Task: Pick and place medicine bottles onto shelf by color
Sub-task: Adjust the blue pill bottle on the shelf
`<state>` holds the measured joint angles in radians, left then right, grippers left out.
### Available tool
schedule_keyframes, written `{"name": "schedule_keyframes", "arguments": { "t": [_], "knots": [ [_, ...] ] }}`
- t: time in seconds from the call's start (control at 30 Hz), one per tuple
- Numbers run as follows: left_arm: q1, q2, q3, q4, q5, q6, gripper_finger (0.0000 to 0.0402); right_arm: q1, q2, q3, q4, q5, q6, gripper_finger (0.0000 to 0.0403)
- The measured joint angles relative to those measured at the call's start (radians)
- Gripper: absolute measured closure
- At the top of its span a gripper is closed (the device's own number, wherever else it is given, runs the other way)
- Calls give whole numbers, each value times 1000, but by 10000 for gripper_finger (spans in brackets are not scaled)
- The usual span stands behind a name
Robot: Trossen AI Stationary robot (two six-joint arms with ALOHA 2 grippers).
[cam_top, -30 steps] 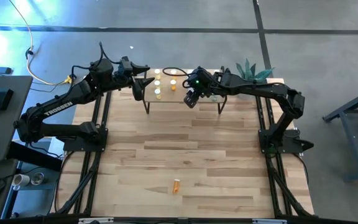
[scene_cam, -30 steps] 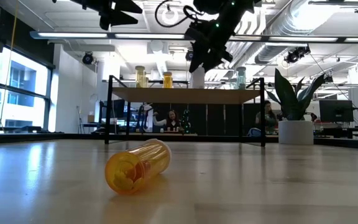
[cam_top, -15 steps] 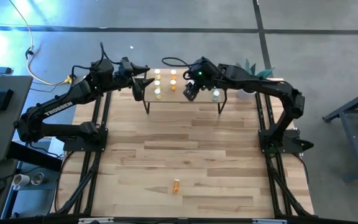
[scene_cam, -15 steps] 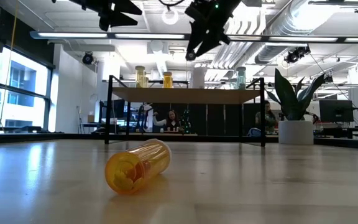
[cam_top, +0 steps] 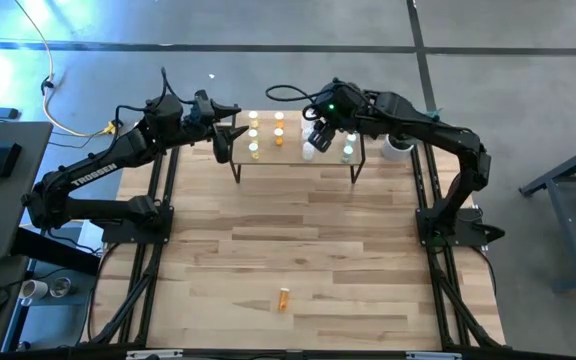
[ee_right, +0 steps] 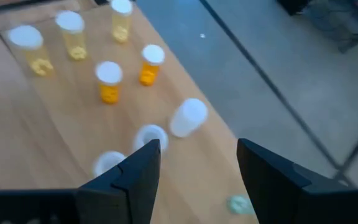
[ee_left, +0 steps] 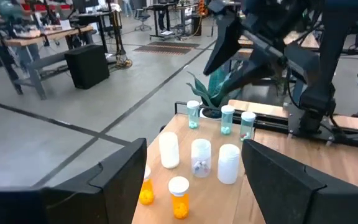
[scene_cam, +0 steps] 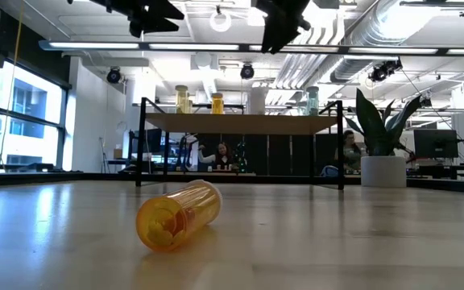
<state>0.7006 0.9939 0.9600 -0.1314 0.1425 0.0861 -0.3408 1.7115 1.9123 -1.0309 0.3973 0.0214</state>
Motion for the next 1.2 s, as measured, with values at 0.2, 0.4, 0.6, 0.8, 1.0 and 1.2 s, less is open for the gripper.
{"name": "schedule_keyframes", "arguments": {
  "t": [0.2,0.4,0.6,0.8,1.0,1.2],
  "knots": [
    [0,0,0,0,-20,10,147,-7,-9,24,-107,106,-49,199],
    [0,0,0,1,-98,48,147,-78,-55,13,-225,117,-49,199],
    [0,0,0,2,-167,49,147,-201,-165,-132,-186,35,-106,199],
    [0,0,0,7,-181,49,147,-339,-315,-347,-28,-166,-191,199],
    [0,0,0,11,-196,48,147,-470,-409,-502,122,-437,-311,199],
    [0,0,0,10,-262,45,147,-558,-415,-592,182,-730,-418,199]
  ]
}}
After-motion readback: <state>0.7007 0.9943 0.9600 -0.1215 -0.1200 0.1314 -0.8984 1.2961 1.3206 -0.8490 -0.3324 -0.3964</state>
